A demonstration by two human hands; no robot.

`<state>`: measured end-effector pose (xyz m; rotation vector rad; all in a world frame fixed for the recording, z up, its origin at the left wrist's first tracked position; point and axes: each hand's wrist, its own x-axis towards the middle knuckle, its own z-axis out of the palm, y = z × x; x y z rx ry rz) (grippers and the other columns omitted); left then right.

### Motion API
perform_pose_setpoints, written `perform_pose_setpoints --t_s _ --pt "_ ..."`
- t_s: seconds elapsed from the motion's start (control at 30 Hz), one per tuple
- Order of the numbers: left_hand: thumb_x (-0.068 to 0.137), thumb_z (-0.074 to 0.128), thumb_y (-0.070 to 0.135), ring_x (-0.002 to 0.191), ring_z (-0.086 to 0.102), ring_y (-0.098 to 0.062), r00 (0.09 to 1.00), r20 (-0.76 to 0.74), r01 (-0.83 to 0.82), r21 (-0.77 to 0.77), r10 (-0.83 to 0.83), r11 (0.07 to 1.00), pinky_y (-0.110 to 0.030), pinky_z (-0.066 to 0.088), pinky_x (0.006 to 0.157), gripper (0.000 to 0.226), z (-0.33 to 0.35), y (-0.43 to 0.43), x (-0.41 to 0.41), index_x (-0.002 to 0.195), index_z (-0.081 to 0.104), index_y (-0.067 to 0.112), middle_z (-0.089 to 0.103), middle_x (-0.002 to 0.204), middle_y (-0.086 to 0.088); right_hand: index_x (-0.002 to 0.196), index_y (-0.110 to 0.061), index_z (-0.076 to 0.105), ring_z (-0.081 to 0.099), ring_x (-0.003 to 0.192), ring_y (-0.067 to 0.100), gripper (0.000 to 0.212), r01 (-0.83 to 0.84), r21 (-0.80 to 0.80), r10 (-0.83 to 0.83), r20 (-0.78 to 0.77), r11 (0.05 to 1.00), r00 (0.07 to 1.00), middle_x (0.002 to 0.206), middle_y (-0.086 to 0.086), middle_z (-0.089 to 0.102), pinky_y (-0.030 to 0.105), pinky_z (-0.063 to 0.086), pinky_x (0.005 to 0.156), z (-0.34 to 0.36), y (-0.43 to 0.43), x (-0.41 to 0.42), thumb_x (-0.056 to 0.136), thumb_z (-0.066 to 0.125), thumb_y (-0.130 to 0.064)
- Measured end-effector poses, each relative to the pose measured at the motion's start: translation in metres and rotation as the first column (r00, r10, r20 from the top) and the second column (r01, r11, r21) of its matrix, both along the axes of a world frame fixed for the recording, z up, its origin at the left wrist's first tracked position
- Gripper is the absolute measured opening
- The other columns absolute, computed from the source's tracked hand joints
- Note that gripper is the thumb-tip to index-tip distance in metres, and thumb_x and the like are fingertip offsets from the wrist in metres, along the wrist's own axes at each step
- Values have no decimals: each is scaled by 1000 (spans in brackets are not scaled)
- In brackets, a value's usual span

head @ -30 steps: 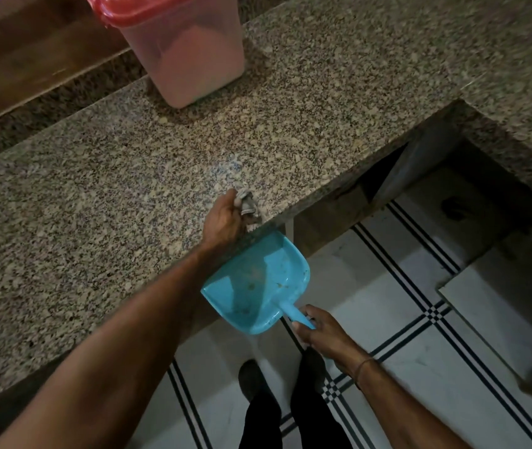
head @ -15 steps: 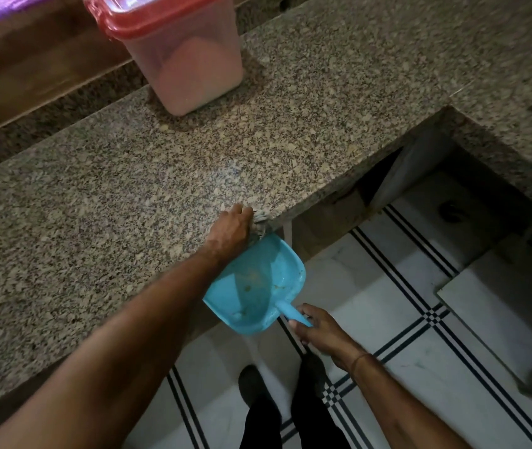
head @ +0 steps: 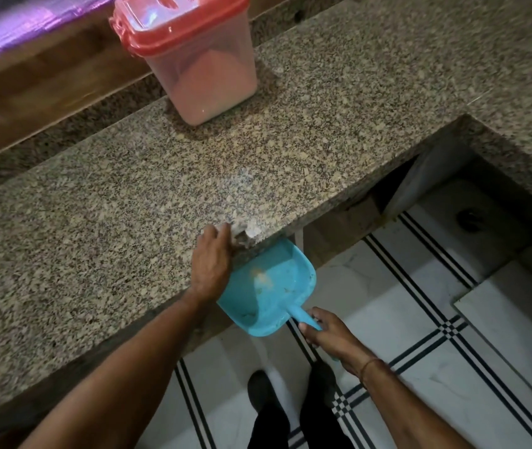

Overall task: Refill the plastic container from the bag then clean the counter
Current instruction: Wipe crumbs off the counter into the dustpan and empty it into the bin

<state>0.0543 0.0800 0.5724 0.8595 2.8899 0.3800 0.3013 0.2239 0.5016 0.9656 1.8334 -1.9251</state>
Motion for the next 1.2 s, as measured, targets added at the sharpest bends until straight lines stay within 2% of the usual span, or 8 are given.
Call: perform_pose_setpoints --t_s 0.13,0.27,0.4,0.57,0.73,0.93,1.07,1.2 --pt "108 39 40 85 52 -22 990 73 -123 70 118 990 -35 49 69 25 -2 21 -3 118 48 20 50 102 -8 111 -7 63 55 76 10 21 6 -7 -6 -7 1000 1000 89 1 59 23 48 67 -3 0 0 98 64 -23" --pt "108 42 39 81 52 -20 997 72 -36 93 29 995 -33 45 65 22 -9 67 1 114 47 18 54 101 -8 112 -4 62 53 73 9 23 -7 7 7 -8 1000 1000 86 1 57 17 47 62 -6 -2 2 98 65 -23" --pt "103 56 35 87 54 -21 974 199 93 100 -112 991 -37 52 71 26 -5 78 -19 121 47 18 54 108 -8 112 -1 61 54 73 12 27 -3 -7 3 2 1000 1000 84 2 58 26 48 67 -8 -3 8 97 66 -23" --pt "105 55 28 85 52 -18 940 151 323 -95 -307 942 -30 46 68 17 -1 72 -28 117 54 17 53 108 -6 112 -6 62 55 72 10 26 -4 3 4 11 1000 1000 85 1 58 25 48 66 -5 2 9 96 67 -26" --pt "107 52 24 86 58 -18 904 333 372 -308 -267 876 -29 53 71 17 11 92 -45 116 57 11 60 111 -12 111 -12 65 56 73 9 20 -15 43 15 9 999 1000 88 0 60 21 49 63 -1 1 8 96 67 -25" --pt "101 61 22 98 51 -22 959 67 275 -447 -274 851 -33 49 75 44 10 55 12 138 38 15 47 126 -11 114 -6 63 54 69 6 22 2 27 -3 3 1000 1000 86 0 58 14 45 57 6 -1 9 98 64 -22" --pt "91 71 20 114 50 -28 952 133 307 -464 -277 831 -38 50 84 64 -14 22 61 143 34 15 42 136 -10 114 -4 62 54 70 9 22 -6 25 6 3 1000 1000 85 2 58 20 46 60 4 -4 6 99 64 -21" --pt "90 74 23 96 49 -19 966 45 259 -223 -255 940 -33 50 77 52 -15 4 50 133 45 16 47 120 -7 112 -5 63 54 73 10 20 -16 19 16 -22 1000 1000 85 1 58 17 46 60 3 -3 7 99 63 -20"
